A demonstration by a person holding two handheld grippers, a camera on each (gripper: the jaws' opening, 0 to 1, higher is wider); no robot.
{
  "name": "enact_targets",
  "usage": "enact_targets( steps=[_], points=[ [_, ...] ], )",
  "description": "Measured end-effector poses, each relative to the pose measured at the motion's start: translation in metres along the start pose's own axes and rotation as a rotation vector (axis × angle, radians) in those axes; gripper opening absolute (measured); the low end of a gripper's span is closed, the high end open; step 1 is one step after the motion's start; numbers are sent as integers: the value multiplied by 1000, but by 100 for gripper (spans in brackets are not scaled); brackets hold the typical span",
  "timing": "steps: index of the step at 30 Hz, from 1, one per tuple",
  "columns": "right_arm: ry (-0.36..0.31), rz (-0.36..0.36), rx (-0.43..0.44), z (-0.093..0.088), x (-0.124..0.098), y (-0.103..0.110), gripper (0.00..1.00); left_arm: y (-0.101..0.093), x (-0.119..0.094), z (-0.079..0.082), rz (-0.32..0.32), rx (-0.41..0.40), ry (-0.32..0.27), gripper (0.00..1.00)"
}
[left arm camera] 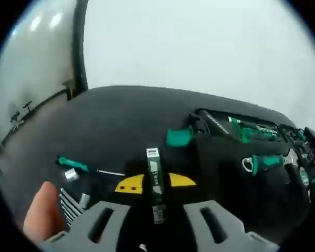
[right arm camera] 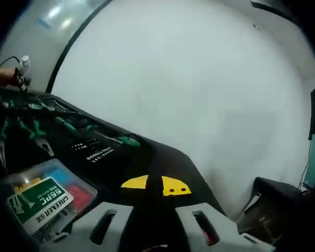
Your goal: Pick up the tools and put them into their designated positions in the toolbox.
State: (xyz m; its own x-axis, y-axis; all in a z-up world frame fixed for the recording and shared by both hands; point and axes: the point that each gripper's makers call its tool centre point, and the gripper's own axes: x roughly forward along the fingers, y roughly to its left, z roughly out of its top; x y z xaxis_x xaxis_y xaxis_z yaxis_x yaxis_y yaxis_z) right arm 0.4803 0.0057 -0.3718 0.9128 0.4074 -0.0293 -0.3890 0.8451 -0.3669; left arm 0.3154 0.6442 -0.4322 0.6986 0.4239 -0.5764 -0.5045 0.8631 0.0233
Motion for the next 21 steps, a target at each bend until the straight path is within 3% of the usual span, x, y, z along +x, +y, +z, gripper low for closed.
enact_targets(
  steps=[1,2,3,4,5,7,8,9,10,12,15,17,19,20,21],
  points=[
    [0,1,0,0,0,0,6,7,-2,10,54,35,-57,0],
    [-1,1,0,0,0,0,6,21,-8,11,132,85,-49,0],
    [-1,1,2,0,-1,0,6,12,-10,14,85,105,-76,0],
    [-1,2,3,0,-1,0,6,3,-12,17,26,69,-116,0],
    [1,4,4,0,-1,1,6,2,-12,14,4,109,-102,0],
    [1,7,7,-1,-1,1,6,2,-8,0,-2,140,-9,4],
    [1,8,9,0,0,1,6,-3,-7,2,-24,120,-29,13],
    [2,9,13,-1,0,1,6,-12,-8,8,-84,133,-65,17],
    [5,11,19,-1,0,1,6,-6,-8,8,-58,123,-52,18],
    [11,13,26,-3,0,1,6,-11,-9,0,-118,70,17,22],
    [11,15,39,-4,1,0,6,-3,-4,3,-143,29,-13,29],
    [17,23,47,-5,1,1,6,-11,-1,-5,-187,-73,13,30],
    [18,24,52,-7,6,0,6,-13,2,-1,-211,-39,-24,29],
    [21,26,56,-8,7,-1,6,-10,4,0,-199,-43,-11,23],
    [23,26,60,-8,7,-1,6,5,6,-3,-122,110,7,19]
  ],
)
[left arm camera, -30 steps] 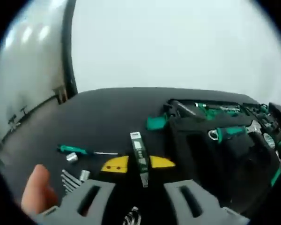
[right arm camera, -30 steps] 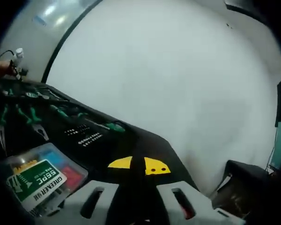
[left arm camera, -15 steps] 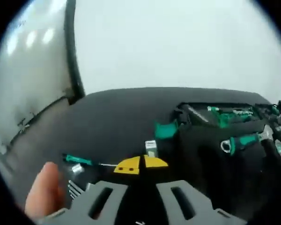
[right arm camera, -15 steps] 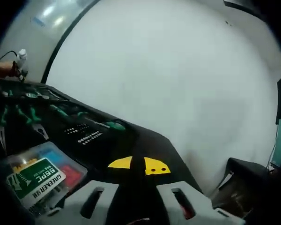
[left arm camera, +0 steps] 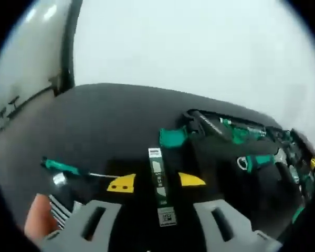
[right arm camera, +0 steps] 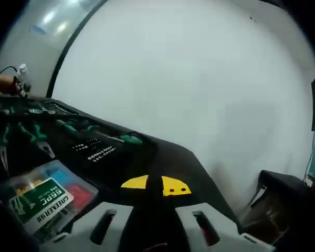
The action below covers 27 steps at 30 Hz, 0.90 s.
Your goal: Pick up the tools and put them into their designated positions in the toolbox.
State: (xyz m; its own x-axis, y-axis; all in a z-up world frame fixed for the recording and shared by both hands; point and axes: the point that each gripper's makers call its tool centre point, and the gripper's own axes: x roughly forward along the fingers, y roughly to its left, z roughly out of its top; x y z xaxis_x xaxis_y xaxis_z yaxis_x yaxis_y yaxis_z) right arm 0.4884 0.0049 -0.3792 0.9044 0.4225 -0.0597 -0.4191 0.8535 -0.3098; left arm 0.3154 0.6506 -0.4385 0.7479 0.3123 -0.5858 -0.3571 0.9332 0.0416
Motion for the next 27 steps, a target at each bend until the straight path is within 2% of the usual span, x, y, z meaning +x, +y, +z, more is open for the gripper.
enact_targets(
  steps=[1,3,5,6,8,11,13,15,16,18,20,23,24,25,27],
  points=[
    [3,1,3,-1,0,0,6,-6,2,11,9,126,-62,18],
    [7,0,8,-2,2,-3,6,-6,-4,6,95,164,-29,15],
    [12,-3,15,-4,4,-6,6,-3,-8,4,144,82,-12,15],
    [15,-4,19,-5,4,-7,6,-4,-5,6,127,7,-25,15],
    [19,-4,29,-6,6,-8,6,-1,-4,7,125,-70,-34,14],
    [26,-2,35,-8,6,-7,6,-5,-7,6,128,-20,-48,13],
    [29,1,51,-9,4,-7,6,-6,-11,14,114,9,-117,10],
    [33,2,72,-10,6,-9,6,-5,-18,20,106,-19,-165,10],
    [33,1,80,-11,6,-10,6,-7,-25,30,90,1,-231,10],
    [38,1,93,-12,7,-11,6,-4,-40,42,101,3,-299,10],
    [41,-2,99,-12,7,-11,6,-8,-54,55,84,8,-361,10],
    [37,-4,103,-11,7,-11,6,-23,-81,74,51,31,-476,9],
    [37,-4,103,-11,7,-11,6,-28,-89,78,44,52,-499,9],
    [37,-3,103,-11,8,-11,6,-35,-98,88,29,87,-548,9],
    [37,-2,102,-11,8,-11,6,-53,-113,99,-30,85,-593,9]
  ],
)
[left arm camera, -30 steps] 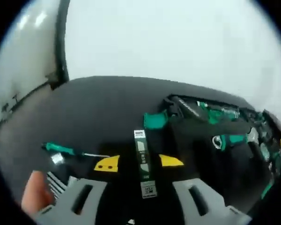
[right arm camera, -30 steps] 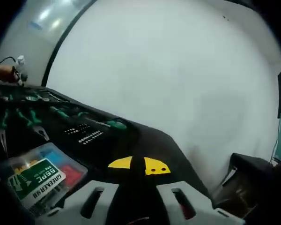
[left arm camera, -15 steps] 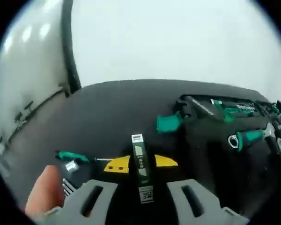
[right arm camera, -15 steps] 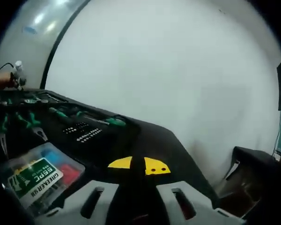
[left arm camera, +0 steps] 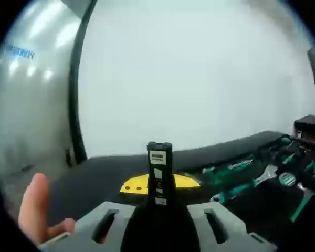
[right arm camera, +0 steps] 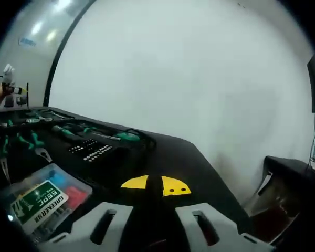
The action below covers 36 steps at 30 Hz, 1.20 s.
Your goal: Pick up the tools and put them into their designated positions in the toolbox.
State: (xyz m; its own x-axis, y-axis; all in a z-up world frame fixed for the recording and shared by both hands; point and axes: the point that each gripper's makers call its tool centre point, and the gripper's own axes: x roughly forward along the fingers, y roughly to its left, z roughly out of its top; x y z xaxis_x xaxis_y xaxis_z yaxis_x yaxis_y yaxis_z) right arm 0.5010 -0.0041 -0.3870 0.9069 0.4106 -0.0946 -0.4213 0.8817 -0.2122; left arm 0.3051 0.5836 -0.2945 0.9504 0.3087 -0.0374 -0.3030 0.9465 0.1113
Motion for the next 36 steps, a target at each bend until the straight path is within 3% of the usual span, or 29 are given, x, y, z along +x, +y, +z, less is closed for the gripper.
enact_targets(
  steps=[2,5,8,14,15,18,23,27,29,30,33,34,35,36],
  points=[
    [1,3,0,0,0,1,6,-15,-5,13,-27,-7,-9,9],
    [0,3,3,0,-1,1,6,-43,-11,27,-119,-45,-9,9],
    [0,4,5,0,-2,1,6,-90,-23,43,-282,-67,9,9],
    [-4,5,9,1,-2,1,6,-181,-48,58,-535,-40,77,9],
    [-4,5,11,1,-2,1,6,-201,-54,58,-586,-70,116,9],
    [-7,6,16,2,-3,1,6,-245,-62,62,-714,-108,145,9],
    [-14,9,29,3,-3,0,6,-303,-63,37,-809,0,289,9],
    [-18,11,44,3,-3,-1,6,-362,-67,15,-938,109,424,9],
    [-21,11,52,4,-4,-2,6,-386,-68,-2,-996,224,508,9],
    [-22,11,56,4,-4,-2,6,-400,-67,-4,-1032,277,500,9],
    [-21,14,63,3,-3,-2,6,-418,-63,-31,-1032,385,637,9],
    [-20,19,59,2,-3,-1,6,-423,-56,-37,-1033,401,648,8],
    [-21,26,50,3,-5,1,6,-429,-54,-35,-1058,394,625,0],
    [-23,30,47,3,-5,2,6,-435,-53,-31,-1073,374,592,0]
  ],
)
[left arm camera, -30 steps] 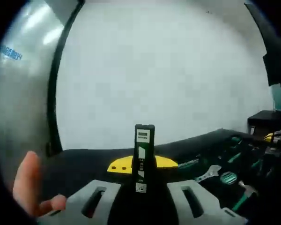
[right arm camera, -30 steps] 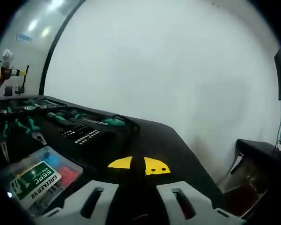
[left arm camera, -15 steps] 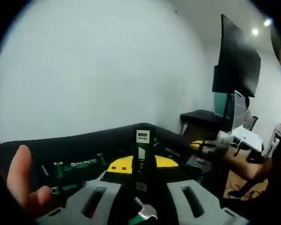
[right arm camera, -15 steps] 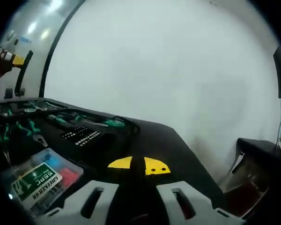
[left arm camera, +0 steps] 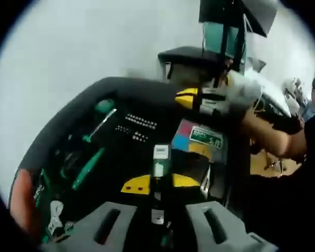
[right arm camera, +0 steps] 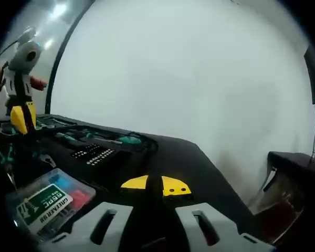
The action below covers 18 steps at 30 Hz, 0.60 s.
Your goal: Pick up the tools and put them into their designated positions in the toolbox.
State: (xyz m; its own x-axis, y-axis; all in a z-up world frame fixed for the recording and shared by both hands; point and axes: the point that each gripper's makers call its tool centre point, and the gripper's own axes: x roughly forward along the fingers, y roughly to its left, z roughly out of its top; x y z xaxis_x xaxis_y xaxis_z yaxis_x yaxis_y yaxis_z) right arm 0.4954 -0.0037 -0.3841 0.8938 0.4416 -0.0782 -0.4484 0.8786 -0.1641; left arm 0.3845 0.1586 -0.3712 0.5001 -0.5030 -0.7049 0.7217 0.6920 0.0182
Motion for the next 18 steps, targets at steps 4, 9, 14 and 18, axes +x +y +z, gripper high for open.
enact_targets(
  steps=[4,9,14,18],
  points=[
    [-56,49,19,12,-3,8,6,7,-18,19,-28,-34,-123,7],
    [-127,145,23,29,-9,31,6,23,-48,-11,21,-79,-159,7],
    [-205,424,126,64,-40,93,0,30,-55,-53,41,-107,-106,5],
    [-7,629,100,57,-53,154,0,37,-52,-76,47,-116,-61,4]
  ],
)
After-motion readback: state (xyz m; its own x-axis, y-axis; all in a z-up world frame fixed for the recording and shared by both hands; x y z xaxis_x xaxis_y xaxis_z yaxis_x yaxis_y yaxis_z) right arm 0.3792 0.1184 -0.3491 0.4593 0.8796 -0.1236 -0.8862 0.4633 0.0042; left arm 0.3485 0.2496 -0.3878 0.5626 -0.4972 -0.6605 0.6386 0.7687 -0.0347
